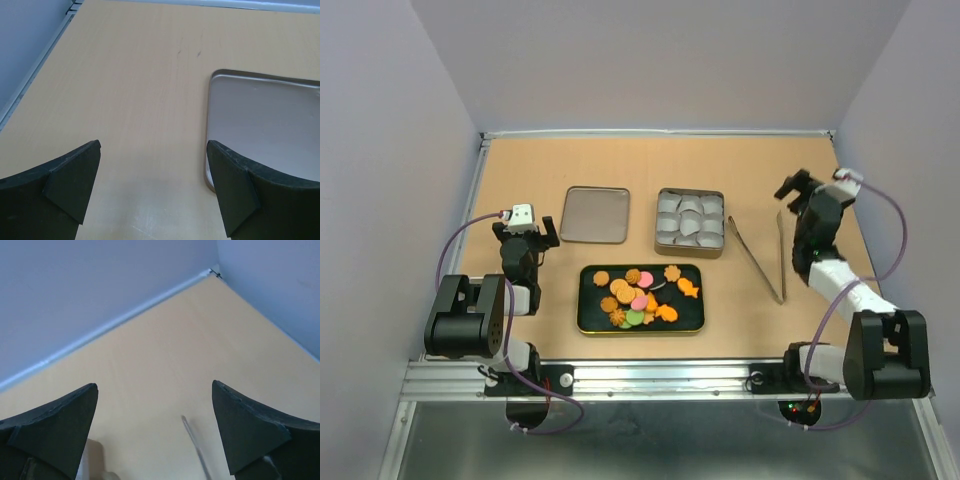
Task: Pack the cookies
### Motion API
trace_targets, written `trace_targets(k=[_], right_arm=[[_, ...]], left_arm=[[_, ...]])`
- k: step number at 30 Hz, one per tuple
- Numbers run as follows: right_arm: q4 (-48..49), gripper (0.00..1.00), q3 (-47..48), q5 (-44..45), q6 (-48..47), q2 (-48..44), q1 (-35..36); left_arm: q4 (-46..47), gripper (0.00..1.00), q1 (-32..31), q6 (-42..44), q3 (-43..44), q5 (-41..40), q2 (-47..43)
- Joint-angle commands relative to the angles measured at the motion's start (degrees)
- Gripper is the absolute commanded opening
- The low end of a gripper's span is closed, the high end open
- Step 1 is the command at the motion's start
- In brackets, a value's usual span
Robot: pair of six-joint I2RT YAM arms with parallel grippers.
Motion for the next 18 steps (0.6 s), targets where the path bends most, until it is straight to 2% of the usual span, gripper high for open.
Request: trace_targets(k=[1,4,5,9,10,12,13,15,18], right_arm=[[-34.2,1.0,20.7,-4.8,7.7,-4.5,1.1],[-40.7,1.0,22.4,-12.0,6.8,-8.8,1.2],[-42.4,1.0,22.1,-13.9,10.0,-10.9,1.2],[-59.6,1.0,28.1,-18.2,13.0,-9.6,1.2],[-68.4,1.0,29.9,-19.3,12.8,-8.9,1.1],[-78.1,1.0,34.6,-18.2,12.7,-6.5,1.2],[-85.9,1.0,35.4,-17.2,12.7,-4.7,1.1],[-92.9,1.0,35.7,-14.3,11.7,-3.3,1.1],[-96.7,1.0,34.2,-12.4,10.4,-1.1,1.2]], left_arm=[[13.9,0.99,-0.2,0.9,1.3,0.0,-0.8],[13.9,0.99,-0.2,0.9,1.3,0.0,-0.8],[13.9,0.99,-0.2,0.9,1.3,0.0,-0.8],[13.9,0.99,-0.2,0.9,1.3,0.0,-0.8],[13.9,0.99,-0.2,1.0,1.3,0.0,-0.8],[13.9,0.99,-0.2,0.9,1.3,0.0,-0.8],[13.9,0.99,-0.2,0.9,1.3,0.0,-0.8],[13.9,0.99,-0.2,0.9,1.3,0.0,-0.8],[13.9,0.99,-0.2,0.9,1.3,0.0,-0.8]])
